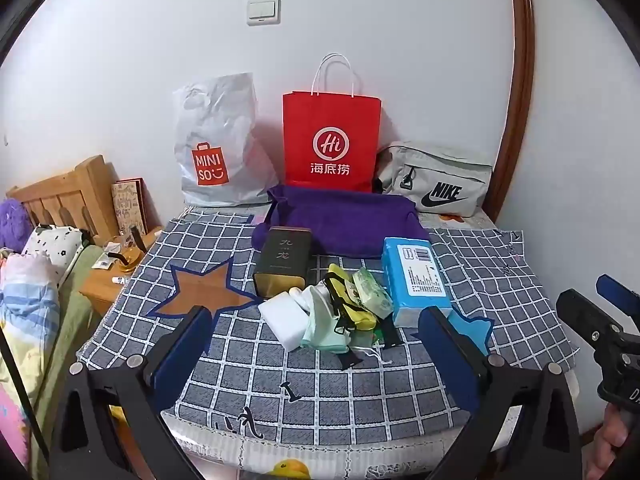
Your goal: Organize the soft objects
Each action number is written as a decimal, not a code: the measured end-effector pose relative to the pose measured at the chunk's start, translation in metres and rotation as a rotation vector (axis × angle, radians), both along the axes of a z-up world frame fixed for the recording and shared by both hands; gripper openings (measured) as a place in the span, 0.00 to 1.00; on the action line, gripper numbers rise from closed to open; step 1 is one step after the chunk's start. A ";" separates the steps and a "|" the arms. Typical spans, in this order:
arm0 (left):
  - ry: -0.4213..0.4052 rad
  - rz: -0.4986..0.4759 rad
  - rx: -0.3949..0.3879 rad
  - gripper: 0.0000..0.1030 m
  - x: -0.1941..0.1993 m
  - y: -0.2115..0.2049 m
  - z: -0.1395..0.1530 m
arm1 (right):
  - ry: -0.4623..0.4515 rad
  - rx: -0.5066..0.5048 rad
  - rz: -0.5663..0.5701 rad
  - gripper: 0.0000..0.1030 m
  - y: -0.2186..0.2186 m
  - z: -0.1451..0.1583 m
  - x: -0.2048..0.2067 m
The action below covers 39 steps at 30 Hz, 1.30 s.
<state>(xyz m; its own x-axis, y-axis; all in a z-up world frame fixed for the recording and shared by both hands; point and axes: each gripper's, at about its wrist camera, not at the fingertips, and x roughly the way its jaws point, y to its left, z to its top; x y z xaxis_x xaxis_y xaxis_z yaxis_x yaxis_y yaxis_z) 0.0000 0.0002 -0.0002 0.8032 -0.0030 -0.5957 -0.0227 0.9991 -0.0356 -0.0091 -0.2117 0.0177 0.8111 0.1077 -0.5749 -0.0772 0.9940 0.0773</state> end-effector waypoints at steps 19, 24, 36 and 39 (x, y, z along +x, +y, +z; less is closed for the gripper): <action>-0.001 -0.013 0.005 1.00 -0.004 -0.006 0.008 | 0.004 -0.002 0.009 0.99 0.001 0.005 -0.007; -0.001 -0.011 0.003 1.00 -0.004 -0.005 0.008 | 0.003 -0.001 0.008 0.99 0.002 0.006 -0.008; -0.001 -0.007 0.005 1.00 -0.006 -0.003 0.006 | 0.003 -0.003 0.012 0.99 0.004 0.005 -0.009; -0.003 -0.007 0.004 1.00 -0.007 -0.003 0.006 | 0.004 -0.002 0.014 0.99 0.004 0.005 -0.010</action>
